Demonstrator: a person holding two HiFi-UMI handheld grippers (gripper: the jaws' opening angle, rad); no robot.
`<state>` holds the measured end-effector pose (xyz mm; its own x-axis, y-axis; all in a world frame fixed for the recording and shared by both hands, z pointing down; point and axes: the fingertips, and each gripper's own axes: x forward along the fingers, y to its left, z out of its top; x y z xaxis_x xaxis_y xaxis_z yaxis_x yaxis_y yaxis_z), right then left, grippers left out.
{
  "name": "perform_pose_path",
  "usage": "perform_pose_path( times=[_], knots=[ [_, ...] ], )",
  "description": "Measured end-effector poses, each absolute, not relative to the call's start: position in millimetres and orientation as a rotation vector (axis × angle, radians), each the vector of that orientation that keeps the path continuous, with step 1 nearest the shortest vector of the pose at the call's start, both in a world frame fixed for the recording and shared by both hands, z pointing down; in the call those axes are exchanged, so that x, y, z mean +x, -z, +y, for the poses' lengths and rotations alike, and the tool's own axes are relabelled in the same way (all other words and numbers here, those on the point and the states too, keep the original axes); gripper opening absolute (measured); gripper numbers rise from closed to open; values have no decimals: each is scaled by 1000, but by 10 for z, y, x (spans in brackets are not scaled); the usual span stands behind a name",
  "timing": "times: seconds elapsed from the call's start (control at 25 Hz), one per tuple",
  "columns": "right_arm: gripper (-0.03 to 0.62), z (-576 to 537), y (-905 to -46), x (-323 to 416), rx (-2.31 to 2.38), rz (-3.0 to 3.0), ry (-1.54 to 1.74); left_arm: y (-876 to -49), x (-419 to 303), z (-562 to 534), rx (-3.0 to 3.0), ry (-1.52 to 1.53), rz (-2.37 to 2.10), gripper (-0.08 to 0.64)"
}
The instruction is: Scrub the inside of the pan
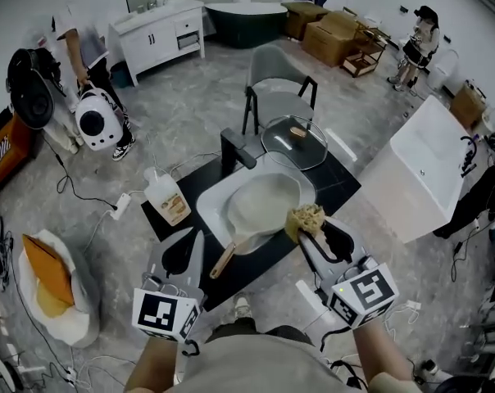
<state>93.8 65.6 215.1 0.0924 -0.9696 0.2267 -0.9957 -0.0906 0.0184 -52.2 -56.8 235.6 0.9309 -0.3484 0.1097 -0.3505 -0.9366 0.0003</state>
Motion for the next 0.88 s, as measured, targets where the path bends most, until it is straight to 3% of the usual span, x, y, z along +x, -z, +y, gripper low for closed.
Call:
perform_pose_path(
  times=[0.88],
  knots=[
    [152, -479, -2803, 1673, 1838, -2228, -382, -2855, 6, -1167, 2878, -304, -792, 2]
  ],
)
